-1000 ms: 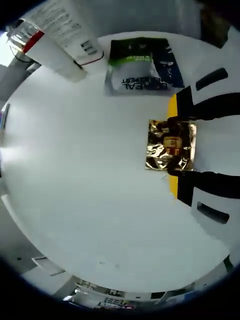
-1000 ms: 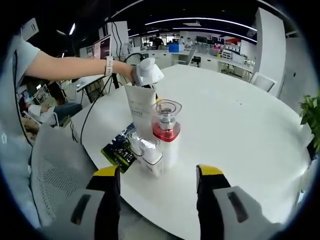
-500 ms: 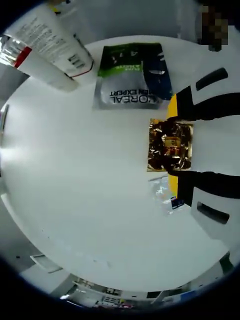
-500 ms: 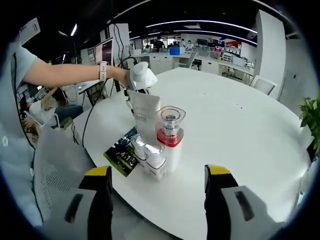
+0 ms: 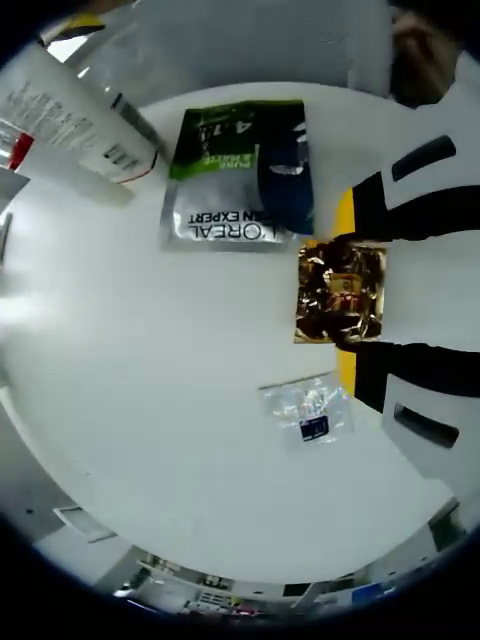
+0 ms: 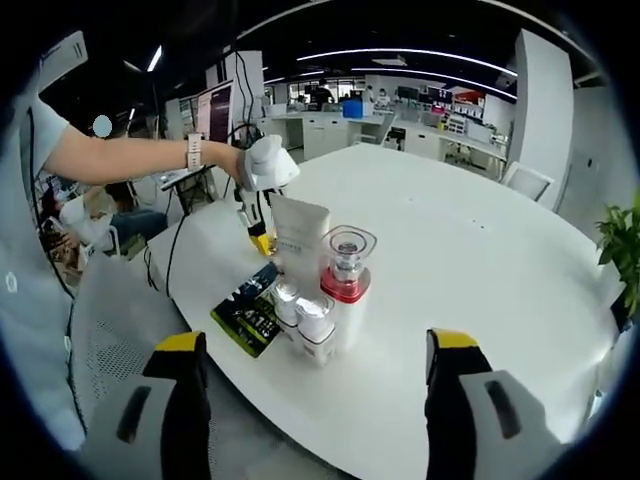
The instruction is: Arrange the skincare products in the storage area until every visible bottle or jar stands upright without overlapping.
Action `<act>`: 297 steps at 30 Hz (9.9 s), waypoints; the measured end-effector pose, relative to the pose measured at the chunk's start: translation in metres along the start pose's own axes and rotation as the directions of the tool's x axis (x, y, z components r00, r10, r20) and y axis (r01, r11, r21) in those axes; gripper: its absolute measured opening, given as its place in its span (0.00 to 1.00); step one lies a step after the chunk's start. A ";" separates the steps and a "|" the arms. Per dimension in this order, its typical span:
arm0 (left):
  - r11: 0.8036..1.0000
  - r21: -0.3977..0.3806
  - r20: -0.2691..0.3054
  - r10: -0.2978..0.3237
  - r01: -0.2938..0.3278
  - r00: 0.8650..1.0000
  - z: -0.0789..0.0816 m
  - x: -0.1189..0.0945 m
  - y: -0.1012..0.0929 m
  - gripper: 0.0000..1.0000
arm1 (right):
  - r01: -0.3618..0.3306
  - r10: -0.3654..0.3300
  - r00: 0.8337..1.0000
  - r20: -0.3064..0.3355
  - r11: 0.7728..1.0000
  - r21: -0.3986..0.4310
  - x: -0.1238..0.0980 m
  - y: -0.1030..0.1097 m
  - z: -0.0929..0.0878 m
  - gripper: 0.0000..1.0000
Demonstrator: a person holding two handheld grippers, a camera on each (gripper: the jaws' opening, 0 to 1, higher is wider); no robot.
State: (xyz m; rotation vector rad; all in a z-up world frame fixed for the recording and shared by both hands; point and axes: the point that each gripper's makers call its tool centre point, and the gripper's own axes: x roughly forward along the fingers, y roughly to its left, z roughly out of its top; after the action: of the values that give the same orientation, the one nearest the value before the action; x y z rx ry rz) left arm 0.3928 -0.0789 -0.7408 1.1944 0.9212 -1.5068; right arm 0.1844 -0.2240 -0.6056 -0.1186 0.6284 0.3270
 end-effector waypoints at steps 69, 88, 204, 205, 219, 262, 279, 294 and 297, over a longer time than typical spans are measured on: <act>0.998 -0.048 0.105 0.041 -0.036 0.994 -0.009 -0.019 -0.058 0.55 | -0.027 0.028 0.999 0.040 0.999 -0.029 -0.004 0.015 0.012 0.98; 0.940 -0.303 0.353 0.261 -0.154 0.898 0.009 -0.050 -0.083 0.71 | -0.022 0.024 0.999 0.042 0.999 -0.048 -0.003 0.013 0.014 0.98; 0.910 -0.279 0.412 0.401 -0.306 0.818 -0.006 -0.095 -0.009 0.60 | -0.070 0.070 0.997 0.015 0.997 -0.023 0.004 0.006 0.008 0.38; 0.914 -0.270 0.401 0.392 -0.302 0.828 -0.007 -0.091 -0.005 0.60 | -0.065 0.066 0.998 0.018 0.998 -0.025 0.004 0.005 0.008 0.39; 0.941 -0.194 0.247 0.321 -0.278 0.914 -0.022 -0.049 0.040 0.51 | -0.055 0.055 0.998 -0.014 0.998 -0.018 0.006 -0.005 0.003 0.38; 0.960 0.069 0.155 0.259 -0.272 0.953 0.029 0.002 0.128 0.53 | -0.023 0.026 0.997 -0.067 0.998 0.054 0.008 -0.020 -0.013 0.38; 0.992 -0.024 0.156 0.126 -0.123 0.980 0.034 0.013 0.132 0.56 | -0.027 0.033 0.997 -0.075 0.997 0.074 0.012 -0.020 -0.017 0.39; 0.996 -0.085 0.162 0.036 -0.022 0.986 0.030 0.022 0.131 0.40 | -0.020 0.026 0.997 -0.078 0.996 0.083 0.010 -0.020 -0.019 0.38; 0.996 -0.088 0.152 0.031 -0.018 0.988 0.030 0.022 0.129 0.38 | -0.020 0.027 0.996 -0.082 0.996 0.082 0.010 -0.020 -0.020 0.38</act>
State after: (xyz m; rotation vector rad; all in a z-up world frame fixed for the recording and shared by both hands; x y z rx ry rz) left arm 0.5091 -0.1438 -0.7547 1.0088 0.8566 -1.5016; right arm 0.1877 -0.2439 -0.6279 -0.0474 0.7251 0.3204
